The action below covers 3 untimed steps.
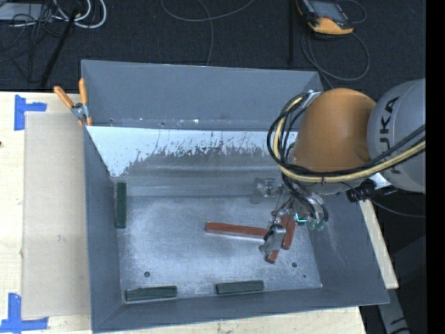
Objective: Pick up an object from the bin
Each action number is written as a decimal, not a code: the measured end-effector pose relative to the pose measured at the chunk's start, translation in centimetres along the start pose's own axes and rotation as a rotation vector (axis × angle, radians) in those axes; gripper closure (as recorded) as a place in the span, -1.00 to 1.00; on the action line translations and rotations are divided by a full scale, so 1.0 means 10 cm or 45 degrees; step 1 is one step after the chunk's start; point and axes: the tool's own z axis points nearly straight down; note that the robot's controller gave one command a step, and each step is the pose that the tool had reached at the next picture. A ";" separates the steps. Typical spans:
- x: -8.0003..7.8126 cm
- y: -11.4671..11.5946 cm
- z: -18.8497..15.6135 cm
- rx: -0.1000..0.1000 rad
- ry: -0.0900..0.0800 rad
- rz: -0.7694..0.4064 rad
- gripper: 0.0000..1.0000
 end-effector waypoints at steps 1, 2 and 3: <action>-0.66 -0.06 1.21 0.001 -0.009 -0.071 -1.00; -0.67 -0.06 1.16 0.000 -0.012 -0.070 1.00; -0.66 -0.06 1.16 0.000 -0.012 -0.069 -1.00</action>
Offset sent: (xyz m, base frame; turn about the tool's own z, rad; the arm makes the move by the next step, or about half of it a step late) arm 0.0651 -0.0061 -0.1165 -0.0560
